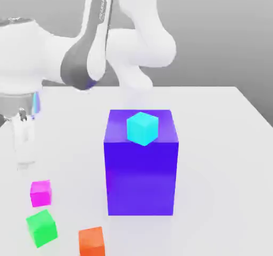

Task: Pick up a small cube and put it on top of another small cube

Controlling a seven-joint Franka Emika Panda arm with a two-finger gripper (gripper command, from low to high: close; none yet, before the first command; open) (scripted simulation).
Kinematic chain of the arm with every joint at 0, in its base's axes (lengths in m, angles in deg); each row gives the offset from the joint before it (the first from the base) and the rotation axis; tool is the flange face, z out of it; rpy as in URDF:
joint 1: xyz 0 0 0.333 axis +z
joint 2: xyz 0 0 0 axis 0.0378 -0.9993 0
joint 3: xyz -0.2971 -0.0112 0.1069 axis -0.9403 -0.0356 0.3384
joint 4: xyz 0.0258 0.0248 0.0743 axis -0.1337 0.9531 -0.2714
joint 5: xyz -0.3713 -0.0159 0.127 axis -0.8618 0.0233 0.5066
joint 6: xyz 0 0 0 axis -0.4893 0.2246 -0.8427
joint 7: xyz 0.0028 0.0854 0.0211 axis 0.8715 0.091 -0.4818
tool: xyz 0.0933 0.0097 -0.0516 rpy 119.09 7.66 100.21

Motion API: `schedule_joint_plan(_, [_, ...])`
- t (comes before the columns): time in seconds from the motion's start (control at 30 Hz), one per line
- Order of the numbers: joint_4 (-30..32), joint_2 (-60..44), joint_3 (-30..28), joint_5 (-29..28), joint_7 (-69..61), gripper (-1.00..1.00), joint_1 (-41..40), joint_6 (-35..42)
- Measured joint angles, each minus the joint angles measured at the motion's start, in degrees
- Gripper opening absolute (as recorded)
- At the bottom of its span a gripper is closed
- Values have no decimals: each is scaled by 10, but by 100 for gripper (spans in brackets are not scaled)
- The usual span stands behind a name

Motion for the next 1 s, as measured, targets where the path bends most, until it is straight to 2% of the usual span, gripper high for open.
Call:
schedule_joint_plan(0.23, [-6, -146, 43, 65, -20, 0, -47, -106])
schedule_joint_plan(0.27, [-9, -161, 49, 69, -24, -100, -52, -118])
schedule_joint_plan(0.5, [-9, -162, 51, 68, -22, -100, -54, -120])
schedule_joint_plan(0.7, [11, -53, 20, 23, 12, -100, -32, -32])
schedule_joint_plan(0.9, [-96, -49, 61, -3, 25, -100, 12, 79])
schedule_joint_plan(1.0, [-126, -85, 73, -5, 26, -100, 23, 73])
